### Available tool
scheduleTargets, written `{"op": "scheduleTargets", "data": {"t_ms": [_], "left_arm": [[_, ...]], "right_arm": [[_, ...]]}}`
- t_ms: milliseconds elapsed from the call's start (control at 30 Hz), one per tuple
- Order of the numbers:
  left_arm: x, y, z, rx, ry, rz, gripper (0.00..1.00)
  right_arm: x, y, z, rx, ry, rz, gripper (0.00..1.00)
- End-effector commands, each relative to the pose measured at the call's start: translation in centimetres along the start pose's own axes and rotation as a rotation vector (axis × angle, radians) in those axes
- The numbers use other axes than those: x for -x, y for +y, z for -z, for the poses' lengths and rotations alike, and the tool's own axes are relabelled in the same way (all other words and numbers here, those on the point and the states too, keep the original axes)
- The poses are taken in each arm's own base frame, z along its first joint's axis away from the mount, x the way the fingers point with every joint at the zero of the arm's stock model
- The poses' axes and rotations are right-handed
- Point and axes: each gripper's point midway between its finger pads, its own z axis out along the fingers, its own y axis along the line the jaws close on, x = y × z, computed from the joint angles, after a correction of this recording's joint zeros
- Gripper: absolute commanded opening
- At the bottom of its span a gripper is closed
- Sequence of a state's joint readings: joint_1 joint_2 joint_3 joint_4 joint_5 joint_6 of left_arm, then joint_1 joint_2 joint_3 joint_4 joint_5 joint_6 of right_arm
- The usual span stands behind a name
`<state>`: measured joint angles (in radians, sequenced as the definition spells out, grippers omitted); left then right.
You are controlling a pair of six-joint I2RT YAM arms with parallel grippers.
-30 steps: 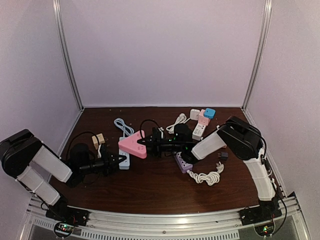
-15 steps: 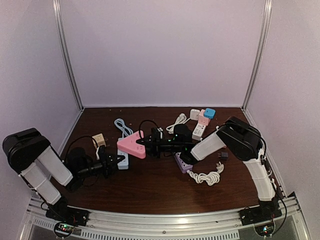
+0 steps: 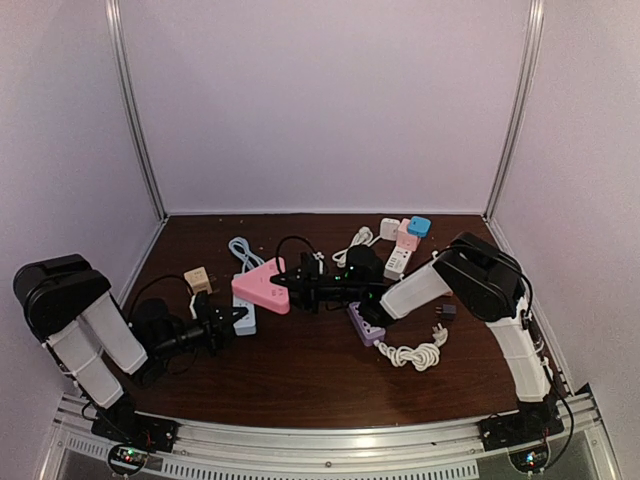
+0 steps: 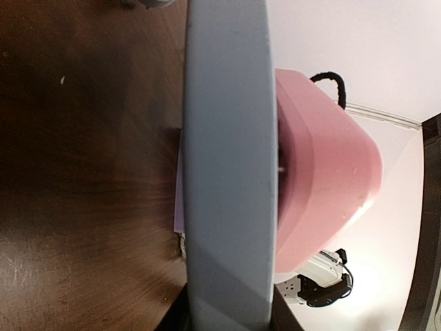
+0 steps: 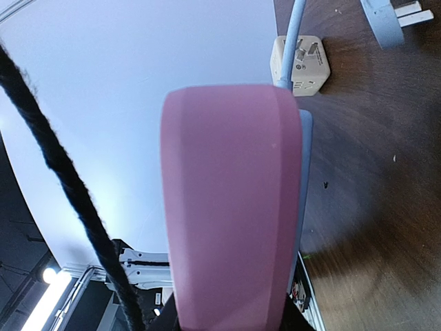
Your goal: Pull the plug off the socket
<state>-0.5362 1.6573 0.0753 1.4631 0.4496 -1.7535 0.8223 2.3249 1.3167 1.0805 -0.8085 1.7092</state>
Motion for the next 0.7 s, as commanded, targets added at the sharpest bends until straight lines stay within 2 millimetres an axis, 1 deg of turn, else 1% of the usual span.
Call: {"op": "scheduleTargets", "data": {"t_ms": [0,233,500,667], "left_arm": [[0.4,1.6,0.3,0.049,-0.035,0.047,0.00],[0.0,2.8,0.3,0.099,-0.024,0.056,0.00],[0.0,3.1,0.1,0.115,-0.017,0.051,0.00],[-0.1,2.9,-0.3,0.114,-0.006,0.039,0.00]], "right_arm": [[-0.8,10.6,0.0,0.238,0.010,0.207,0.00],[-1.1,11.7,-0.2,0.240,0.019,0.231,0.00],[-1.5,13.2,-0.1,0.262,0.031,0.249,0.00],[-1.6,13.2,0.0,0.245,0.030,0.265,0.00]]}}
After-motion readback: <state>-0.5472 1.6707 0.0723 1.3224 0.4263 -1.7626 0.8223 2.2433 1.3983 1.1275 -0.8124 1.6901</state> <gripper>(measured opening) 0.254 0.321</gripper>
